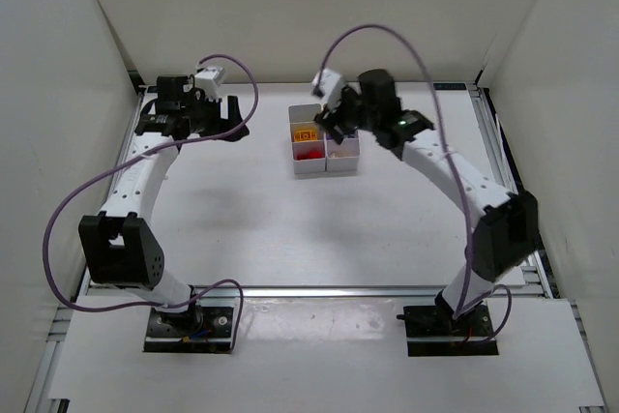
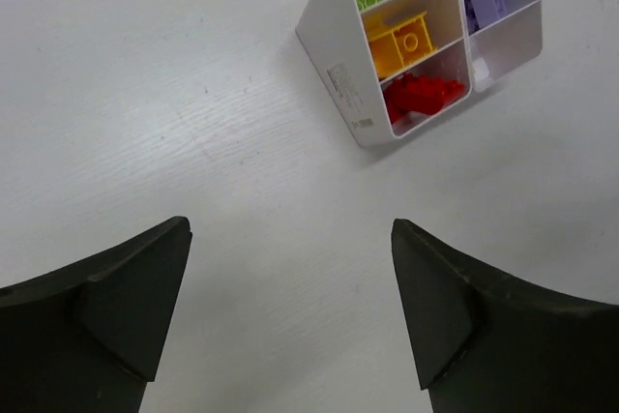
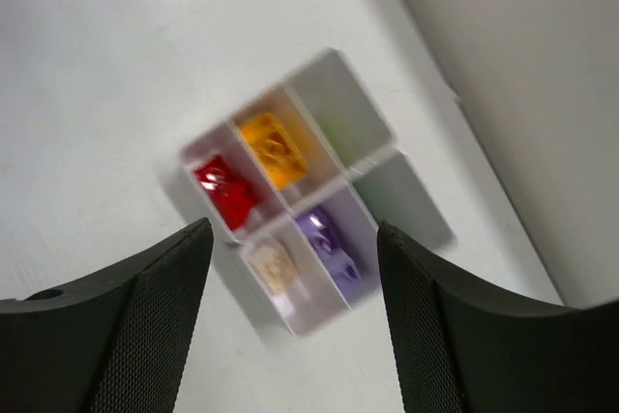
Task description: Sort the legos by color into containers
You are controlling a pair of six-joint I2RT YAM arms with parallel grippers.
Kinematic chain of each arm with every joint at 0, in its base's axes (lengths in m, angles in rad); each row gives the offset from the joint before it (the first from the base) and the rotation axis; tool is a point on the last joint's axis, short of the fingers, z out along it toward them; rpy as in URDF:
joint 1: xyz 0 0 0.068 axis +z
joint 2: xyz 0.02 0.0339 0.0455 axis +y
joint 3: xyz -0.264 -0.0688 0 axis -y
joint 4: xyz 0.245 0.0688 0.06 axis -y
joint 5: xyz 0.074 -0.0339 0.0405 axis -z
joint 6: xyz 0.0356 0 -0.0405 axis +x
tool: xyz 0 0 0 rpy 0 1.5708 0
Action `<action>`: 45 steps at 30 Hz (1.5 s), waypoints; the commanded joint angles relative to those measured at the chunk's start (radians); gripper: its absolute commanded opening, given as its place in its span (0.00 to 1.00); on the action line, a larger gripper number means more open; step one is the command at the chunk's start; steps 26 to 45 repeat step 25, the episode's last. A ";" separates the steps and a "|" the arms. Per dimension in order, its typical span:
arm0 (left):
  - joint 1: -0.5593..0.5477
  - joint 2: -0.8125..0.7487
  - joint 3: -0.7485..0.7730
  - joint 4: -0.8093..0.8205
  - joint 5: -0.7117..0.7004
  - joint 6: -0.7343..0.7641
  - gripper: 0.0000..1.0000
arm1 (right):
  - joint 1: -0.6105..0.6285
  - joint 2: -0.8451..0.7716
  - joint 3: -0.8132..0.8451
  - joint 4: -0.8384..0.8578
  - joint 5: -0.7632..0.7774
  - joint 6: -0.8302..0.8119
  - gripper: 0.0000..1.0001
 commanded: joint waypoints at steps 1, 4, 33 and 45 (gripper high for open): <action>-0.004 -0.053 -0.057 -0.017 0.017 -0.046 0.96 | -0.172 -0.093 -0.020 -0.077 0.041 0.253 0.73; -0.004 -0.047 -0.106 -0.034 -0.037 -0.055 1.00 | -0.329 -0.151 -0.069 -0.140 0.044 0.317 0.74; 0.171 0.057 -0.145 -0.051 -0.348 -0.126 0.99 | -0.990 -0.262 -0.448 -0.224 -0.284 0.246 0.97; 0.171 0.057 -0.145 -0.051 -0.348 -0.126 0.99 | -0.990 -0.262 -0.448 -0.224 -0.284 0.246 0.97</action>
